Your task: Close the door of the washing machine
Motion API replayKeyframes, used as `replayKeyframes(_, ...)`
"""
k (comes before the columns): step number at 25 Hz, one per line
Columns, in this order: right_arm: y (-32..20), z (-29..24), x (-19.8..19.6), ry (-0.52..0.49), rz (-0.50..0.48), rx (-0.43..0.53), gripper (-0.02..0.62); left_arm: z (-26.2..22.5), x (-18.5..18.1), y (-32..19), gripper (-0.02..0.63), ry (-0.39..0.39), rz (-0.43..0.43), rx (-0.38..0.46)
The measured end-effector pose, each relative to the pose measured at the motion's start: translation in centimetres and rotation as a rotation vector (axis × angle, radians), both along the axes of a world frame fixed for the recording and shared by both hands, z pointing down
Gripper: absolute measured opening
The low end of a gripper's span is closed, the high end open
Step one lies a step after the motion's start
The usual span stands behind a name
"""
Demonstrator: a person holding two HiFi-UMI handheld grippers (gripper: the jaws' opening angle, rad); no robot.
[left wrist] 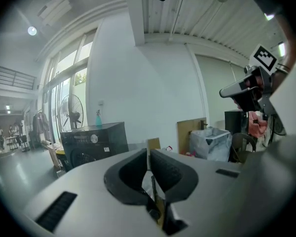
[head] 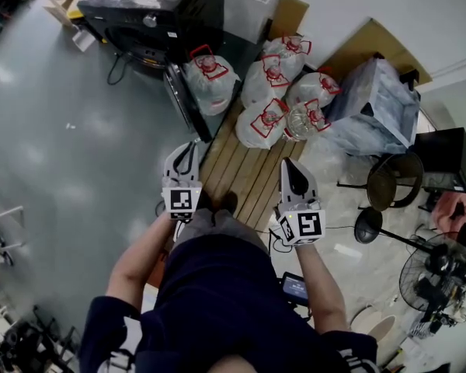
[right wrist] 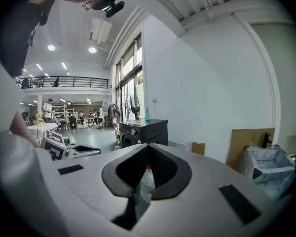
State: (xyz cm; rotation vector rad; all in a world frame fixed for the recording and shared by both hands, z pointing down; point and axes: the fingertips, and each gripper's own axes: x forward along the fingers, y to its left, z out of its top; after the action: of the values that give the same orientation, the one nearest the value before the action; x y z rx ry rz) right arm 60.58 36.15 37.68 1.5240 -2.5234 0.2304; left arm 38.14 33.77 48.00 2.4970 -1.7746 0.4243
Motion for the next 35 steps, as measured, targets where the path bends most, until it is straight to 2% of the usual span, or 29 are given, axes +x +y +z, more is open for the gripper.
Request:
replayKeyframes(8,0.6,2.9,1.2,0.019,-0.044,-0.060,0.020,5.8,1.6,-1.1,0.041,-0.014,-0.048,-0.116)
replayKeyframes(16,-1.1,4.8,0.7,0.055,-0.013,-0.110,0.020,10.9,1.6,-3.5,0.041,-0.050,-0.010,-0.189)
replayKeyframes(22,-2.7,6.3,-0.8,0.096,0.018,-0.165,0.020,15.4,0.4,-5.3,0.041,-0.034,0.003,-0.278)
replayKeyframes(28,-4.1,7.9,-2.2,0.123,0.033,-0.210,0.020,19.3,0.4,-6.6,0.046,0.016,-0.011,-0.364)
replayKeyframes(35,-5.0,10.4,-1.1,0.142,-0.012,-0.268,0.020,22.1,2.0,-8.1,0.163,0.028,-0.080,-0.403)
